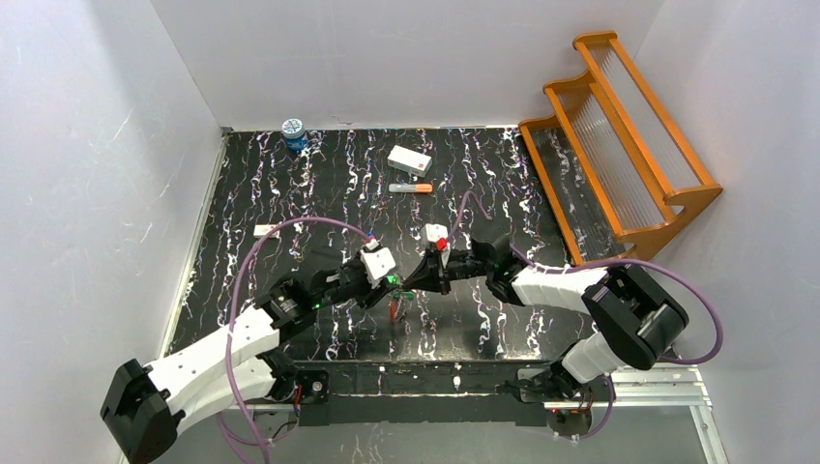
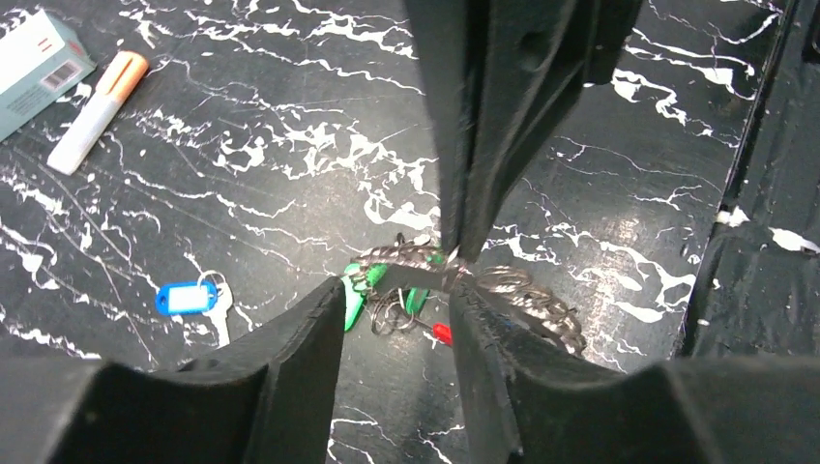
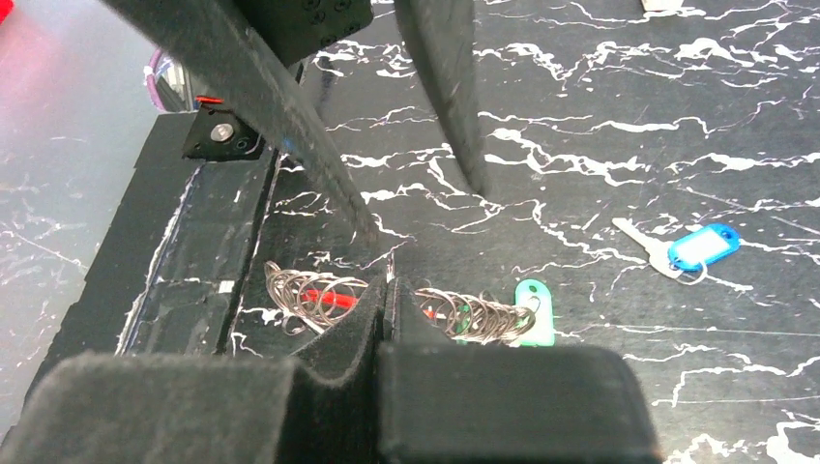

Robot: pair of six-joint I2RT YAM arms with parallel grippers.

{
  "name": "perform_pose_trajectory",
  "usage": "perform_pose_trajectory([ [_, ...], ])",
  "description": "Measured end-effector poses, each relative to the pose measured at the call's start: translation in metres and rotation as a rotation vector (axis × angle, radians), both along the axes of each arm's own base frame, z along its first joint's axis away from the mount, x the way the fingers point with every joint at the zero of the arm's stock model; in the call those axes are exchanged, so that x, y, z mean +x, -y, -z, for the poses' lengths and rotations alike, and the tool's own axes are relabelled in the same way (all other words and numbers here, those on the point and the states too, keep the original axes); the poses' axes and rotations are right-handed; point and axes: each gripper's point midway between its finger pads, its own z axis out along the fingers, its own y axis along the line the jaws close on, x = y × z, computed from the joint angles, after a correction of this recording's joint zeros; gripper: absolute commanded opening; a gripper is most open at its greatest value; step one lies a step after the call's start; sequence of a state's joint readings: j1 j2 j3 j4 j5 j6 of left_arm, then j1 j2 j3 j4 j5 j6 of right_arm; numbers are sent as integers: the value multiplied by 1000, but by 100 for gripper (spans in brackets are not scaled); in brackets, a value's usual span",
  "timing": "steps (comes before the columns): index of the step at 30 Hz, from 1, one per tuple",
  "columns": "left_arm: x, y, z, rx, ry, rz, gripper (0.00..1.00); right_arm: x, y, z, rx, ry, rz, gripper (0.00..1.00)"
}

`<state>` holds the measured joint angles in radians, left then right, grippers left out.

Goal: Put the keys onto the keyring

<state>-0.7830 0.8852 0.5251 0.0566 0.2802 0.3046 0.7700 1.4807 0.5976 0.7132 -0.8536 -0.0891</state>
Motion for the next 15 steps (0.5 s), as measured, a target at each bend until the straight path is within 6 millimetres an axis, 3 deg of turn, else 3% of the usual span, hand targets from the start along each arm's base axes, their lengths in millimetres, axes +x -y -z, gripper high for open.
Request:
perform_pose_trajectory([
  [4,-2,-11,3,-59,16,-67,53,-8,6,7,11,-8,-3,1],
  [8,-8,-18,-2,-186,51,-111,53,-13,9,3,44,-8,-13,1],
  [10,-11,-20,-6,-262,73,-119,47,-15,9,-2,66,-7,-23,1],
  [13,-17,-20,-7,-345,91,-112,31,-18,8,-10,97,-4,-41,1],
  [15,-22,-19,-7,-394,103,-91,29,-21,7,-17,124,3,-59,1],
])
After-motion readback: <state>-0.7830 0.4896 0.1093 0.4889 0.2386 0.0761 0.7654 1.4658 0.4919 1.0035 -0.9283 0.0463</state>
